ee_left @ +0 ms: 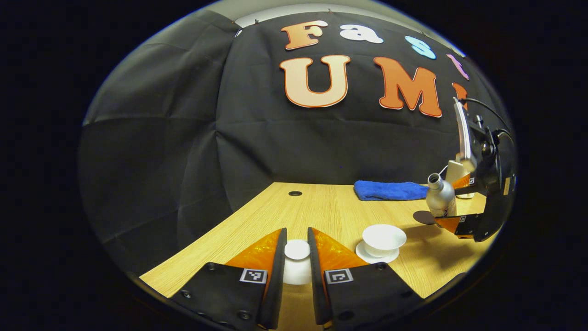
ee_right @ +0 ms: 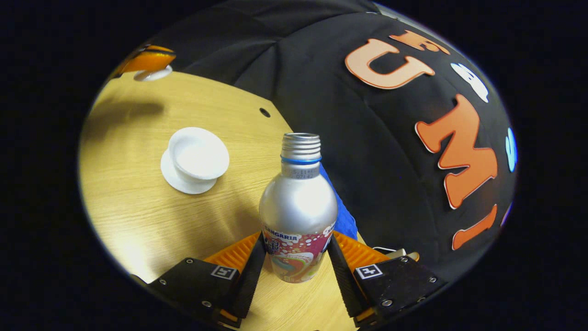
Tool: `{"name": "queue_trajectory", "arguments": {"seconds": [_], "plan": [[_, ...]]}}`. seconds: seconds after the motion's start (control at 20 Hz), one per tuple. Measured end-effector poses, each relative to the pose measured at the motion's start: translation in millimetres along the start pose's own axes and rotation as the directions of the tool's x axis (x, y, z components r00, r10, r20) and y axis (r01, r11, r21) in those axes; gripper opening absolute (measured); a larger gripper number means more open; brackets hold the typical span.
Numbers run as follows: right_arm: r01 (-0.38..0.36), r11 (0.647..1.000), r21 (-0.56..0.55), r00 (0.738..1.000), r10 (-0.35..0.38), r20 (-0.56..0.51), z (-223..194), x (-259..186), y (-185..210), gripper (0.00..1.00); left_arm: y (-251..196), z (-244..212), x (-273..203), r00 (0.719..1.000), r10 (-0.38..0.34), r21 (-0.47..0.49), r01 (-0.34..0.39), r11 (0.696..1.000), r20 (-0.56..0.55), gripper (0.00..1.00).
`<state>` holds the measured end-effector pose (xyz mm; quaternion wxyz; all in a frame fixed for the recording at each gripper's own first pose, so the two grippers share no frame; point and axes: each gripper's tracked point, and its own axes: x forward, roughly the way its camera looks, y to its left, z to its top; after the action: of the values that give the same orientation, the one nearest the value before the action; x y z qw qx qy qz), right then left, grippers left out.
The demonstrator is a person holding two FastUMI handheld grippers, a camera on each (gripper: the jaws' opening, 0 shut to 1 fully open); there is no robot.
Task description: Open the teacup lid with one hand, grasp the water bottle and pour water into the teacup with the other hand; after pouring, place the water bottle on the coaster and then close the teacup lid.
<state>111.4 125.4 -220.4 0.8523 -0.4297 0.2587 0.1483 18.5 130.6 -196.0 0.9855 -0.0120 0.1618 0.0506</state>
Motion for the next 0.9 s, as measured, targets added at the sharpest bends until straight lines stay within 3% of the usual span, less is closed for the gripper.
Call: {"name": "queue_trajectory", "arguments": {"seconds": [0.25, 0.5, 0.55, 0.9], "plan": [[0.047, 0.981, -0.190, 0.999, -0.045, 0.015, 16, 5, 5, 0.78, 18, -5, -7, 1.000, 0.020, -0.017, -0.020, 1.000, 0.001, 0.32], [0.108, 0.926, -0.362, 0.994, -0.091, 0.065, 30, -6, 3, 0.78, 31, -5, -12, 0.999, 0.032, -0.022, -0.031, 0.999, 0.007, 0.32], [0.117, 0.916, -0.384, 0.993, -0.098, 0.068, 32, -8, 3, 0.78, 32, -5, -12, 0.999, 0.032, -0.022, -0.032, 0.999, 0.006, 0.29], [0.161, 0.836, -0.525, 0.987, -0.127, 0.100, 44, -5, -8, 0.78, 34, -6, -14, 1.000, 0.031, -0.025, -0.031, 0.999, 0.000, 0.32]]}}
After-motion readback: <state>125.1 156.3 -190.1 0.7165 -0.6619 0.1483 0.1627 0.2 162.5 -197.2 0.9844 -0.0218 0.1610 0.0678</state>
